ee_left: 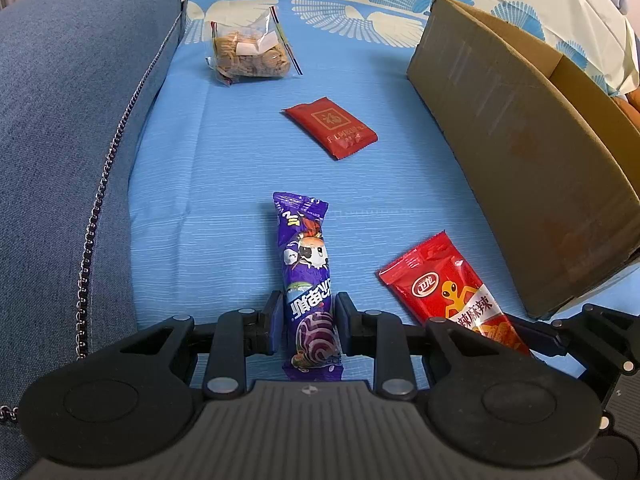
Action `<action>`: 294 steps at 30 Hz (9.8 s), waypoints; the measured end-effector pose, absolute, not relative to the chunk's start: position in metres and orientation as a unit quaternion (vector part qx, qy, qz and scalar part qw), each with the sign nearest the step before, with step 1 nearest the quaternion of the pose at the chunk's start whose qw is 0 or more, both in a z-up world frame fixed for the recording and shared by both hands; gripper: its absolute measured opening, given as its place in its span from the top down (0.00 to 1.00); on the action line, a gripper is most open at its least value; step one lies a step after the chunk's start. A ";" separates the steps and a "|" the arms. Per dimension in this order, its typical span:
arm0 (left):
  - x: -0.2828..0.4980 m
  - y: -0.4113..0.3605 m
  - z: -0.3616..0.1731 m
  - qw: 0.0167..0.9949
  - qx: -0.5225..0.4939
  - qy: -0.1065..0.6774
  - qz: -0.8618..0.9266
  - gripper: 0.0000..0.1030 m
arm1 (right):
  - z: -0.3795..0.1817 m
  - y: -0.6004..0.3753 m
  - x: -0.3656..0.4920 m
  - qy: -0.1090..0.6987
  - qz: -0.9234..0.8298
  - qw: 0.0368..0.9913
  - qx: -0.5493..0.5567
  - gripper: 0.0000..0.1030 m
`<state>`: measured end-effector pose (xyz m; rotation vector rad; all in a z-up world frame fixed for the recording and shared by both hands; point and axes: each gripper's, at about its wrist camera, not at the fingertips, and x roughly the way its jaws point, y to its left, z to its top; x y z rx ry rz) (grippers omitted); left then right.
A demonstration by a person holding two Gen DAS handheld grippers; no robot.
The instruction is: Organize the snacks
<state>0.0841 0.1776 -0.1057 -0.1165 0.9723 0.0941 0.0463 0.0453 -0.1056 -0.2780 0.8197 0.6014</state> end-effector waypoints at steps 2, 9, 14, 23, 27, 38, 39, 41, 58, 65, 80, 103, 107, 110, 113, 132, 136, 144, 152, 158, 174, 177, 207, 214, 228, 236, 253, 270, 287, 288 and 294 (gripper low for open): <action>0.084 0.178 -0.105 0.882 -0.057 0.466 0.044 0.72 | -0.104 0.045 0.045 0.387 0.287 0.866 -0.133 0.56; 0.079 0.179 -0.102 0.886 -0.069 0.457 0.046 0.79 | -0.094 0.045 0.040 0.360 0.294 0.877 -0.125 0.58; 0.073 0.183 -0.094 0.897 -0.086 0.431 0.042 0.79 | -0.084 0.045 0.037 0.335 0.302 0.885 -0.118 0.58; 0.055 0.193 -0.074 0.924 -0.124 0.359 0.044 0.79 | -0.056 0.039 0.035 0.290 0.318 0.899 -0.086 0.58; 0.049 0.195 -0.067 0.933 -0.131 0.331 0.045 0.79 | -0.040 0.034 0.035 0.262 0.326 0.906 -0.071 0.58; 0.042 0.193 -0.057 0.944 -0.131 0.299 0.046 0.79 | -0.002 0.005 0.040 0.197 0.336 0.921 -0.024 0.58; 0.042 0.193 -0.056 0.942 -0.137 0.303 0.042 0.79 | 0.000 0.001 0.042 0.192 0.334 0.923 -0.019 0.58; 0.041 0.193 -0.055 0.939 -0.151 0.305 0.045 0.79 | 0.005 -0.008 0.046 0.183 0.327 0.927 -0.008 0.58; 0.120 0.066 0.036 0.948 -0.190 0.252 -0.051 0.79 | 0.019 -0.122 0.095 0.149 0.121 0.974 0.122 0.58; 0.152 -0.003 0.084 0.957 -0.164 0.207 -0.121 0.42 | 0.013 -0.151 0.100 0.127 0.017 0.982 0.142 0.26; 0.071 0.073 0.039 0.975 -0.098 0.188 -0.061 0.33 | 0.004 -0.124 0.095 0.131 0.056 0.987 0.075 0.26; 0.025 0.233 -0.044 0.966 -0.164 0.198 0.020 0.58 | -0.012 -0.001 0.054 0.157 0.278 0.947 -0.033 0.68; 0.026 0.244 -0.044 0.962 -0.183 0.194 0.055 0.44 | -0.014 0.037 0.079 0.190 0.281 0.940 -0.044 0.56; 0.025 0.251 -0.044 0.959 -0.196 0.188 0.075 0.42 | -0.024 0.071 0.107 0.226 0.251 0.940 -0.047 0.42; 0.023 0.252 -0.043 0.961 -0.196 0.180 0.073 0.42 | -0.039 0.103 0.136 0.256 0.240 0.935 -0.047 0.27; 0.023 0.254 -0.045 0.964 -0.196 0.170 0.065 0.42 | -0.106 0.157 0.207 0.360 0.255 0.893 -0.086 0.50; 0.023 0.253 -0.045 0.963 -0.197 0.170 0.066 0.42 | -0.091 0.144 0.192 0.337 0.263 0.900 -0.082 0.50; 0.023 0.253 -0.046 0.964 -0.195 0.171 0.068 0.42 | -0.045 0.093 0.111 0.315 0.300 0.897 -0.086 0.50; 0.027 0.250 -0.046 0.963 -0.183 0.182 0.078 0.42 | -0.048 0.069 0.056 0.280 0.315 0.900 -0.109 0.50; 0.030 0.246 -0.047 0.963 -0.169 0.190 0.085 0.42 | -0.085 0.073 0.061 0.304 0.297 0.898 -0.114 0.50; 0.077 0.236 -0.049 0.955 -0.144 0.242 0.088 0.20 | -0.109 0.071 0.095 0.364 0.279 0.884 -0.089 0.35; 0.111 0.243 -0.044 0.951 -0.155 0.243 0.112 0.08 | -0.111 0.073 0.099 0.376 0.284 0.878 -0.086 0.49; 0.183 0.226 -0.037 0.924 -0.135 0.347 0.089 0.94 | -0.108 0.067 0.108 0.394 0.291 0.870 -0.060 0.53; 0.149 0.225 -0.036 0.928 -0.140 0.337 0.074 0.40 | -0.104 0.063 0.100 0.390 0.289 0.872 -0.058 0.52; 0.262 0.225 -0.070 0.896 -0.145 0.399 0.129 0.01 | -0.105 0.068 0.105 0.397 0.315 0.859 -0.069 0.52; 0.288 0.225 -0.093 0.880 -0.131 0.429 0.158 0.30 | -0.104 0.066 0.114 0.408 0.316 0.854 -0.063 0.52; 0.104 0.213 -0.048 0.899 -0.103 0.409 0.117 0.31 | -0.104 0.074 0.088 0.380 0.306 0.866 -0.108 0.52; 0.072 0.222 -0.082 0.862 -0.155 0.480 0.050 0.25 | -0.102 0.057 0.059 0.371 0.298 0.871 -0.119 0.46; 0.063 0.225 -0.084 0.861 -0.162 0.482 0.027 0.20 | -0.105 0.065 0.058 0.360 0.280 0.882 -0.119 0.49; 0.063 0.224 -0.083 0.862 -0.160 0.480 0.029 0.20 | -0.106 0.065 0.058 0.359 0.280 0.882 -0.120 0.52; 0.062 0.223 -0.083 0.865 -0.159 0.476 0.022 0.29 | -0.101 0.066 0.053 0.351 0.274 0.887 -0.126 0.55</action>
